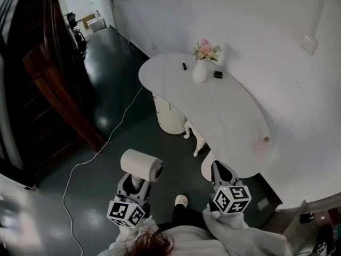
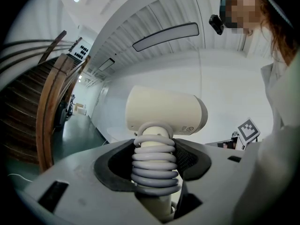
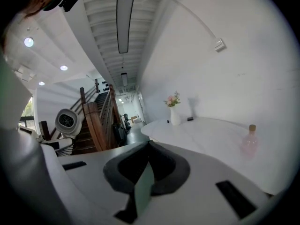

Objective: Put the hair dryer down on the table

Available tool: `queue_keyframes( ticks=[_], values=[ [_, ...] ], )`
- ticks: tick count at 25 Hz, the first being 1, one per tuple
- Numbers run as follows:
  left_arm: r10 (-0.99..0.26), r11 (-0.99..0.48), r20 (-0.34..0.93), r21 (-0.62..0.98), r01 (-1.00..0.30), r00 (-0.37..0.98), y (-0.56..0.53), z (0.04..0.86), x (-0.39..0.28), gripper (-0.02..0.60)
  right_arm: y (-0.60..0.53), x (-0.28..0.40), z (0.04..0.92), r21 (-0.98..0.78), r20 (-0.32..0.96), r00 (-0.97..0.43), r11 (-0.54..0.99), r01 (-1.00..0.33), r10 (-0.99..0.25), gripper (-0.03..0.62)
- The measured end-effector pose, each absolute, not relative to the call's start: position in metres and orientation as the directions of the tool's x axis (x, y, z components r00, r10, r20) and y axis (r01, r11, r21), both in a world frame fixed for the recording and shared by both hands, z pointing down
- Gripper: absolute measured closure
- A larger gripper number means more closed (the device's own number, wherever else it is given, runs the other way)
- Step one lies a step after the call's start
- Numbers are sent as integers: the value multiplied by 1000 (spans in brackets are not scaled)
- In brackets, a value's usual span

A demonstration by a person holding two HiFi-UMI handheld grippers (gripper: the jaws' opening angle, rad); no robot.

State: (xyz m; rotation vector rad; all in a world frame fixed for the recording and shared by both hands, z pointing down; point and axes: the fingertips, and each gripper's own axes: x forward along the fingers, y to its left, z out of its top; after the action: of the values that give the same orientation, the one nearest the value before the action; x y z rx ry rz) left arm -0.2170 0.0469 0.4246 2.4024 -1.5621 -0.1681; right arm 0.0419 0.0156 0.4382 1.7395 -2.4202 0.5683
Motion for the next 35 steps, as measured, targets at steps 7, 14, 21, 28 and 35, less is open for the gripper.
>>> queue_keyframes(
  ticks=[7,14,21,28,35],
  values=[
    [-916,-370,44,295,-881,399,-6,428,-210,347,-38,48,441,-233,298,-356,294,-927,-886,545],
    [-913,-376,44,297,-878,406,-54,432,-200,347,-80,60,444,-226,306,-348,287,-931,-886,545],
    [-913,-369,58,303,-878,404,-72,437,-194,347,-98,66,447,-226,315,-347,285,-931,-884,545],
    [-903,-382,85,287,-879,420,-60,443,-197,347,-82,67,459,-244,330,-339,267,-932,-881,545],
    [-895,-395,92,288,-872,436,-64,449,-191,347,-79,74,467,-259,334,-317,237,-937,-888,545]
  ],
)
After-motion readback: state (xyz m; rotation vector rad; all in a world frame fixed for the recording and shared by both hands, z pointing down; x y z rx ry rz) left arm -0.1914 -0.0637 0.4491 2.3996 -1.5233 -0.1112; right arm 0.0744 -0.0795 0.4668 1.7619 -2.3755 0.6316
